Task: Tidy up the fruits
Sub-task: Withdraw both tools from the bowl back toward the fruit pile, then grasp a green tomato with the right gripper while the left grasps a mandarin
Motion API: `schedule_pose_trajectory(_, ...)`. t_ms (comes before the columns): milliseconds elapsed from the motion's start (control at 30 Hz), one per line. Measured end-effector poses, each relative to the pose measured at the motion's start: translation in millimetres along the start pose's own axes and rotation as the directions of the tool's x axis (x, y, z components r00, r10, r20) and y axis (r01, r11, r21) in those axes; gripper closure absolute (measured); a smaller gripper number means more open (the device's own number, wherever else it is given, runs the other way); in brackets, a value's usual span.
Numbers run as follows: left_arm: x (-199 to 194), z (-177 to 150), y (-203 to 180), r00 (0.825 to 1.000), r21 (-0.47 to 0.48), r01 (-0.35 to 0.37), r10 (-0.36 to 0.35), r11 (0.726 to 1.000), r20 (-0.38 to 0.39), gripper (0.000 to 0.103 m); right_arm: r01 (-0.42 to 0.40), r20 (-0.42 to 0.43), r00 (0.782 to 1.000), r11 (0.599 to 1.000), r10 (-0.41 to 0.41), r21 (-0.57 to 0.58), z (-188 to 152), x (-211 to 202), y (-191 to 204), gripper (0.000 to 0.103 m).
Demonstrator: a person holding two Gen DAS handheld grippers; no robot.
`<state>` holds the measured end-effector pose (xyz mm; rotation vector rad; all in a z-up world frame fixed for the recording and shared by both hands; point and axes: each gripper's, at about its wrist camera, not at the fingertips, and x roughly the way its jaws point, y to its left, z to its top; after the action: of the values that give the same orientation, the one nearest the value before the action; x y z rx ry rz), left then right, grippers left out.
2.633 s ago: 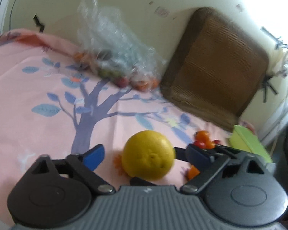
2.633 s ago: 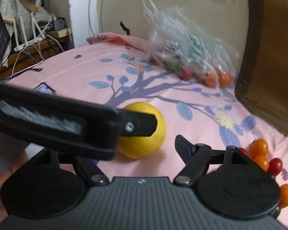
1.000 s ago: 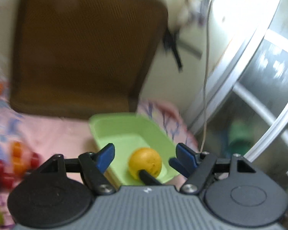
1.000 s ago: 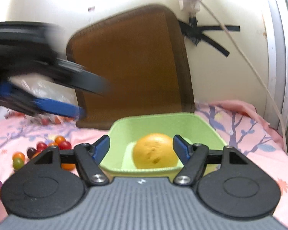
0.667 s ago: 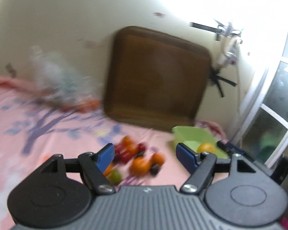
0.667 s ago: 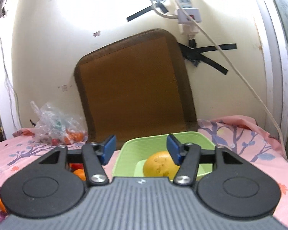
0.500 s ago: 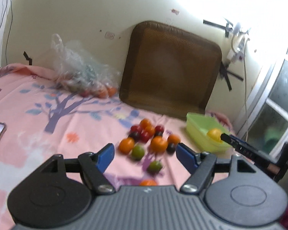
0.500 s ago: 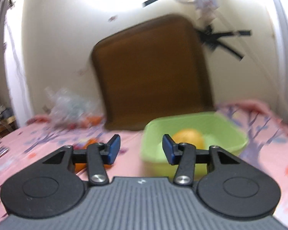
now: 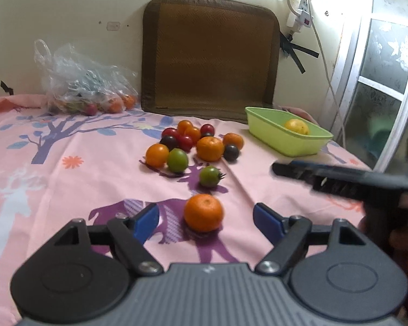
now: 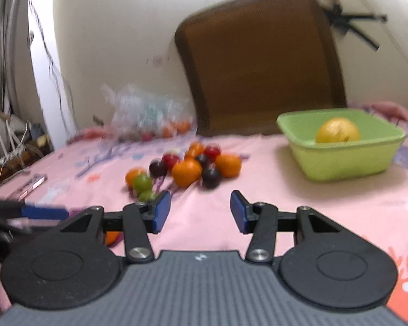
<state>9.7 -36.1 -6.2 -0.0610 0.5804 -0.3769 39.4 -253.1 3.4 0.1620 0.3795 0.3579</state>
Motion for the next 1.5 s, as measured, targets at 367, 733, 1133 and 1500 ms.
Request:
schedule_pose_trajectory(367, -13, -9, 16, 0.997, -0.043, -0.013, 0.016, 0.999, 0.075, 0.024, -0.002, 0.025, 1.0, 0.999, 0.003, -0.048, -4, -4, 7, 0.051)
schedule_pose_trajectory(733, -7, -5, 2, 0.999, 0.065, 0.005, -0.008, 0.998, 0.036, 0.019, -0.094, -0.072, 0.993, 0.995, 0.092, -0.02, 4, 10, 2, 0.051)
schedule_pose_trajectory(1133, 22, -1, 2, 0.993, 0.103, -0.074, 0.083, 0.992, -0.085, 0.047, -0.229, -0.271, 0.949, 0.946, 0.163, -0.231, 21, 76, 43, 0.064)
schedule_pose_trajectory(1500, 25, 10, -11, 0.996, 0.164, -0.02, 0.033, 0.986, -0.077, 0.064, -0.228, -0.253, 0.951, 0.953, 0.175, -0.197, 17, 63, 28, 0.076)
